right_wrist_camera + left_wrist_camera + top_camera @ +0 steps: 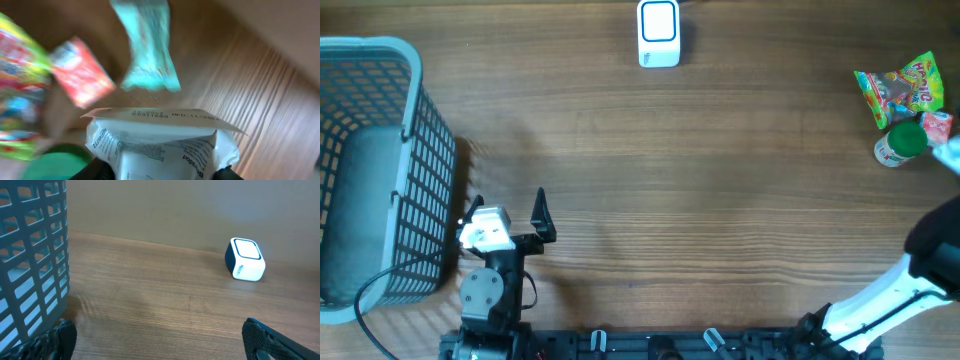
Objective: Scan the item barcode
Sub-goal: 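Carry the white box to the right edge and release it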
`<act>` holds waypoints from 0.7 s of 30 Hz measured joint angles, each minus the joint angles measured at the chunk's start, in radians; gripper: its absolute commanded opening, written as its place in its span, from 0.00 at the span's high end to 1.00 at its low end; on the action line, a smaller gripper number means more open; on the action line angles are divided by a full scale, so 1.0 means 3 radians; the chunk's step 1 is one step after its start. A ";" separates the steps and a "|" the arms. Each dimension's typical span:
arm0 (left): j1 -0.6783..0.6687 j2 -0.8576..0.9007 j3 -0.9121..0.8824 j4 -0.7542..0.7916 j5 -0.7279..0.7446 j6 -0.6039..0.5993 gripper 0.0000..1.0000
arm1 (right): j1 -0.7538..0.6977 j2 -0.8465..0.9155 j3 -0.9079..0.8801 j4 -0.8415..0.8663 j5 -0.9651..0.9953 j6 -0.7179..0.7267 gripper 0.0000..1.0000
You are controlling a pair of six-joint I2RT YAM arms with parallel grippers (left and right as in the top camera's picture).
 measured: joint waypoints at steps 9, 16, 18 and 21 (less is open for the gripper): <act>0.0000 0.0003 0.0000 0.0000 0.0000 0.0000 0.00 | -0.0259 0.0009 -0.1269 0.0931 -0.0937 0.0089 0.00; 0.0000 0.0004 0.0000 0.0000 0.0000 0.0000 0.00 | -0.0254 -0.0323 -0.0638 0.0135 -0.1003 0.0112 0.00; 0.0000 0.0004 0.0000 0.0000 0.0000 0.0000 0.00 | -0.0256 -0.0702 -0.0562 0.0066 -0.1021 0.0189 0.00; 0.0000 0.0003 0.0000 0.0000 0.0000 0.0000 0.00 | -0.0252 -0.1478 -0.0505 -0.0051 -0.1263 0.0264 0.00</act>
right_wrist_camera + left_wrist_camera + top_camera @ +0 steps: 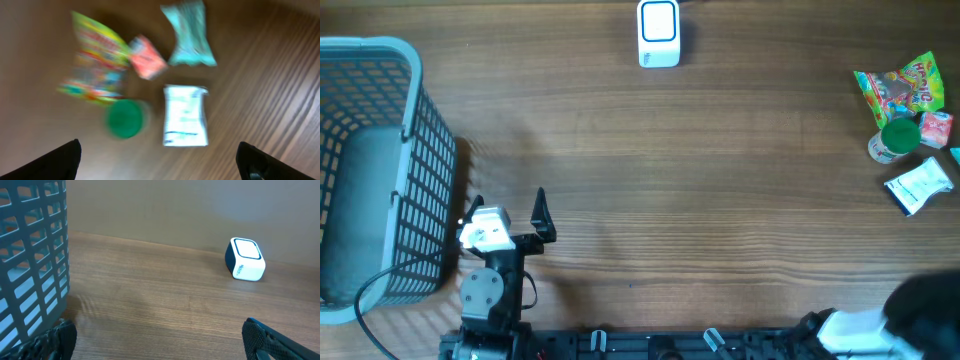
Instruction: Scan the item barcode
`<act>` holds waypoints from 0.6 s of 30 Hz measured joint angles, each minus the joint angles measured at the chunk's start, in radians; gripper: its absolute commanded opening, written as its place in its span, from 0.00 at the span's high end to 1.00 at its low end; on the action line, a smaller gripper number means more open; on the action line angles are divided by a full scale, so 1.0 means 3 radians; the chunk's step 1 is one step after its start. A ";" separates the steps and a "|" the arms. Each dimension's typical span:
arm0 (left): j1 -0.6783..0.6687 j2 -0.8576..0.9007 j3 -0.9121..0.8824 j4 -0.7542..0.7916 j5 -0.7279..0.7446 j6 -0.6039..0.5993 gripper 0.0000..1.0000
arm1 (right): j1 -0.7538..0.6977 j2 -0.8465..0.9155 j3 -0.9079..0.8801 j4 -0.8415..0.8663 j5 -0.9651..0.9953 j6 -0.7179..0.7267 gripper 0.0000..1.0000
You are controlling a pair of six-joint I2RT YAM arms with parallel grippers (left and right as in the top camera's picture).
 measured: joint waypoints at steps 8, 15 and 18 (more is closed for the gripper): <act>0.0000 0.0000 0.0000 0.0003 0.0001 0.0000 0.00 | 0.0270 -0.1586 0.0043 -0.0816 -0.1217 -0.0013 0.00; 0.0000 0.0000 0.0000 0.0000 0.0000 0.0000 0.00 | 0.0271 -0.2506 0.0045 -0.1217 -0.1315 0.0573 0.00; 0.0000 0.0000 0.0000 0.0000 0.0000 0.0000 0.00 | 0.0273 -0.2761 0.0045 -0.1282 -0.1151 0.0462 0.00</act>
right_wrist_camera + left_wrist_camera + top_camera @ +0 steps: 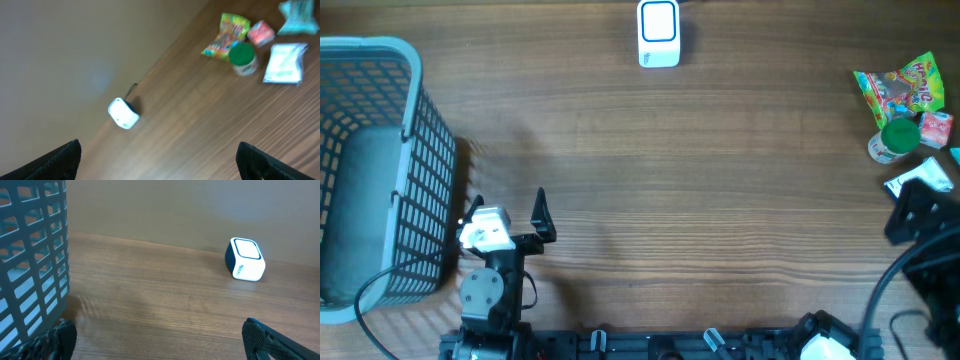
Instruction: Scan the item barcode
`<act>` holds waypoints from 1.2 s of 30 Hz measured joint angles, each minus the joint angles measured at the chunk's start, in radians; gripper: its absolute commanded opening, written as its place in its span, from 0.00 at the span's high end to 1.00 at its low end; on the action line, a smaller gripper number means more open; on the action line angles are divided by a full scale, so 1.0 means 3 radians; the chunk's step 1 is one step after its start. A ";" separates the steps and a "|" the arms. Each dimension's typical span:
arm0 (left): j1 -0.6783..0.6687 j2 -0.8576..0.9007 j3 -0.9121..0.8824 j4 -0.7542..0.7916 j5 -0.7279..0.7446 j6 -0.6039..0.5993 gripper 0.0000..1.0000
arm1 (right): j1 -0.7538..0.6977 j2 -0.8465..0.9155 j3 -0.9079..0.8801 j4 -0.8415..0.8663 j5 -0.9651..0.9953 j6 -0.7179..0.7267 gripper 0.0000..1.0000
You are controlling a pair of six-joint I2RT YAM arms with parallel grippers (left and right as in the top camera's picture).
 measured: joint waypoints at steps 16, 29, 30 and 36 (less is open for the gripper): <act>0.0000 0.0000 0.0000 0.0000 0.0000 0.0000 0.00 | 0.1602 -0.1947 -0.3136 0.3724 -0.0456 -0.1455 0.00; 0.0000 0.0001 0.0000 0.0001 0.0000 0.0000 0.00 | 0.2075 -0.2388 -0.5018 0.5262 0.0284 -0.0779 0.00; 0.0000 0.0001 0.0000 0.0001 0.0000 0.0000 0.00 | 0.2104 -0.2391 -0.5043 0.5252 0.0328 -0.0773 0.00; 0.0000 0.0001 0.0000 0.0000 0.0000 0.0000 0.00 | 0.2183 -0.2406 -0.5441 0.5248 0.0730 -0.0615 0.00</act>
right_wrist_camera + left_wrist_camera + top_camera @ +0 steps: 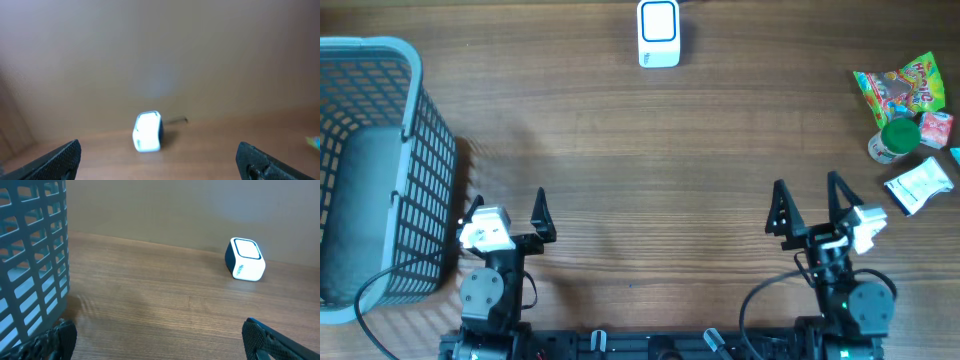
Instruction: Scan the item barcode
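The white and blue scanner [658, 33] stands at the table's far edge, also seen in the left wrist view [246, 260] and the right wrist view [148, 131]. A white packet [918, 186] lies flat at the right, near a green-lidded jar [892, 140], a colourful candy bag [900, 85] and a red packet [937, 127]. My right gripper [810, 205] is open and empty at the front right, well short of the items; its view [160, 160] faces the scanner. My left gripper [507, 212] is open and empty at the front left [160, 337].
A large blue-grey mesh basket [370, 170] fills the left side, its wall close beside the left gripper [30, 255]. A teal packet [955, 155] shows at the right edge.
My right arm has moved from the right edge, beside the white packet, to the front of the table, and now points at the scanner. The gripper stays open. The left arm is unchanged.
At first my right gripper had the white packet between its fingers by the heap of items. Then the packet lay on the table and the gripper was open above it. After that the arm was farther back, and now it sits at the front edge.
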`<act>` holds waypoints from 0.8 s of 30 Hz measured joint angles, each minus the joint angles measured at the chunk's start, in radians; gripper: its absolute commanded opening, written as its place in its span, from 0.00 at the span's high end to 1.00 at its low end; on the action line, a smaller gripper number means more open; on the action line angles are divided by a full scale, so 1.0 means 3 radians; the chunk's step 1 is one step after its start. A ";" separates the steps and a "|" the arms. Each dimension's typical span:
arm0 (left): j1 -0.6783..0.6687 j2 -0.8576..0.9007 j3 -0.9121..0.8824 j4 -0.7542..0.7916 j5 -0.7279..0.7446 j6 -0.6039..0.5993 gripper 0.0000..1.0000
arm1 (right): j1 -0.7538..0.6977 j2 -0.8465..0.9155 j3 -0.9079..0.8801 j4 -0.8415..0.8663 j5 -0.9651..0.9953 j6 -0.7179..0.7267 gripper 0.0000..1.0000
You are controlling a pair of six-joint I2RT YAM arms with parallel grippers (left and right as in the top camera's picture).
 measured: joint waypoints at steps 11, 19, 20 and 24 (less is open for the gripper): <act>0.0000 0.0000 0.0000 0.0000 0.0000 0.0000 0.00 | 0.0000 -0.0006 -0.0179 -0.0398 0.0188 0.0052 0.00; 0.0000 0.0000 0.0000 0.0001 0.0000 0.0000 0.00 | 0.0000 -0.0006 -0.0179 -0.0398 0.0206 0.0064 0.01; 0.0000 0.0000 0.0000 0.0001 0.0000 0.0000 0.00 | 0.0000 -0.0006 -0.0179 -0.0398 0.0205 0.0064 0.00; 0.0000 0.0000 0.0000 0.0000 0.0000 0.0000 0.00 | 0.0000 -0.0006 -0.0179 -0.0398 0.0206 0.0064 0.00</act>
